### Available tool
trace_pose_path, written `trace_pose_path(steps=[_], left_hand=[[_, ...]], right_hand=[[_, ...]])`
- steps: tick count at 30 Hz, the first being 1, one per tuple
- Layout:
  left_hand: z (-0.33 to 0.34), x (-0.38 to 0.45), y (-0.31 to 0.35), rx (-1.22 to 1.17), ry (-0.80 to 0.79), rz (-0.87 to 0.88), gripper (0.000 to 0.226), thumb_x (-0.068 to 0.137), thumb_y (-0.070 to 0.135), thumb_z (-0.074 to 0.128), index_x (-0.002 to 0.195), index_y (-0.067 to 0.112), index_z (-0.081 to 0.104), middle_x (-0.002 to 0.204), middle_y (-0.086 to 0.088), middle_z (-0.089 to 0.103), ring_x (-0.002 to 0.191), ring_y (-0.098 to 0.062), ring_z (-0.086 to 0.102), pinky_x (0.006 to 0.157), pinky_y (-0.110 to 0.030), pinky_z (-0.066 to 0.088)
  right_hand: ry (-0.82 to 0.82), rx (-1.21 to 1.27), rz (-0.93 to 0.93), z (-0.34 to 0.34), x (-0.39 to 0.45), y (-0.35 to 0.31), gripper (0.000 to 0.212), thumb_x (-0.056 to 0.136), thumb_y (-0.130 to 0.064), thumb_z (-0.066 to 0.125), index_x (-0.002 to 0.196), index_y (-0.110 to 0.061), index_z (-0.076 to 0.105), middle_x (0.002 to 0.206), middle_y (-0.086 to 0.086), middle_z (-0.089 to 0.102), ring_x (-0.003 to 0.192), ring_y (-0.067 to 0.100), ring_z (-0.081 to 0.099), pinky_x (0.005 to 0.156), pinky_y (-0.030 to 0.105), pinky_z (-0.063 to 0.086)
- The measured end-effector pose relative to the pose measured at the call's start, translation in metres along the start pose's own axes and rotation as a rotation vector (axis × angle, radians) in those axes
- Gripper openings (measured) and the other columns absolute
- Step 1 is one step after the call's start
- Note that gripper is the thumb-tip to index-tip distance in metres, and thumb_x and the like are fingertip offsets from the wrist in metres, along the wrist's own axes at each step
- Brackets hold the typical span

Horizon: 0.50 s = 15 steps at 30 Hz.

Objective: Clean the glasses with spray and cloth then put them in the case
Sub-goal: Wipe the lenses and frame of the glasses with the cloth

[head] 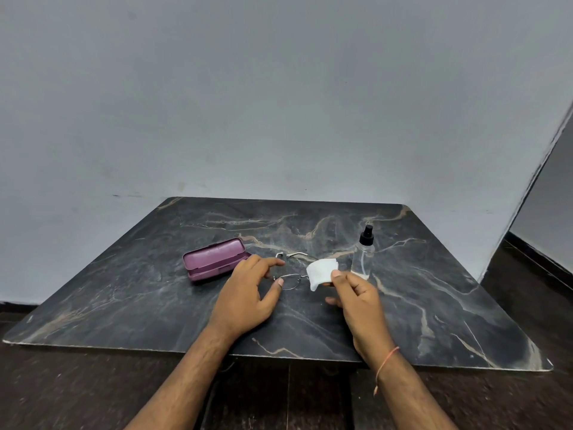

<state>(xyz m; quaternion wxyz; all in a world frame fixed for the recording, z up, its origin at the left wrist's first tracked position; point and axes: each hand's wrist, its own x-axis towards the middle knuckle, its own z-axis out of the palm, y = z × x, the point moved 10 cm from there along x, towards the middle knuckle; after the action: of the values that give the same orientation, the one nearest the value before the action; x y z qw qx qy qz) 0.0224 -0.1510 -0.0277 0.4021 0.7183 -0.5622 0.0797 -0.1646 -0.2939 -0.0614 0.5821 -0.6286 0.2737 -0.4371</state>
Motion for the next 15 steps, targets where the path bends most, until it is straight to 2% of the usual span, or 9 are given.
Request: trace_pose_path(steps=[2, 5, 10, 15], left_hand=[[-0.004, -0.002, 0.007, -0.072, 0.014, 0.045, 0.037, 0.103, 0.041, 0.065, 0.14, 0.038, 0.065, 0.103, 0.023, 0.055, 0.102, -0.008, 0.06, 0.092, -0.022, 0.05], [-0.002, -0.002, 0.013, -0.195, -0.018, 0.101, 0.036, 0.106, 0.029, 0.069, 0.142, 0.032, 0.068, 0.107, 0.018, 0.062, 0.101, -0.017, 0.065, 0.093, -0.024, 0.053], [-0.001, 0.001, 0.009, -0.3, -0.03, 0.096, 0.026, 0.105, 0.021, 0.077, 0.129, 0.03, 0.079, 0.106, 0.01, 0.076, 0.09, -0.021, 0.069, 0.081, -0.032, 0.057], [-0.005, 0.002, 0.001, -0.353, 0.015, 0.046, 0.018, 0.099, 0.018, 0.084, 0.113, 0.028, 0.084, 0.098, 0.012, 0.078, 0.074, -0.02, 0.066, 0.07, -0.041, 0.057]], right_hand=[[-0.063, -0.05, -0.046, 0.007, -0.002, -0.004, 0.029, 0.095, -0.052, 0.067, 0.092, -0.028, 0.084, 0.102, -0.004, 0.082, 0.092, 0.007, 0.072, 0.082, 0.041, 0.063], [-0.189, -0.138, -0.112, 0.022, -0.007, -0.007, 0.026, 0.092, -0.055, 0.069, 0.092, -0.033, 0.083, 0.1, -0.01, 0.081, 0.093, 0.004, 0.073, 0.088, 0.044, 0.064], [-0.268, -0.213, -0.156, 0.032, -0.011, -0.011, 0.021, 0.091, -0.051, 0.072, 0.093, -0.033, 0.083, 0.093, -0.012, 0.08, 0.085, -0.001, 0.07, 0.08, 0.017, 0.05], [-0.283, -0.207, -0.134, 0.035, -0.013, -0.014, 0.024, 0.09, -0.052, 0.072, 0.093, -0.032, 0.085, 0.091, -0.011, 0.081, 0.084, -0.001, 0.07, 0.078, 0.014, 0.05]])
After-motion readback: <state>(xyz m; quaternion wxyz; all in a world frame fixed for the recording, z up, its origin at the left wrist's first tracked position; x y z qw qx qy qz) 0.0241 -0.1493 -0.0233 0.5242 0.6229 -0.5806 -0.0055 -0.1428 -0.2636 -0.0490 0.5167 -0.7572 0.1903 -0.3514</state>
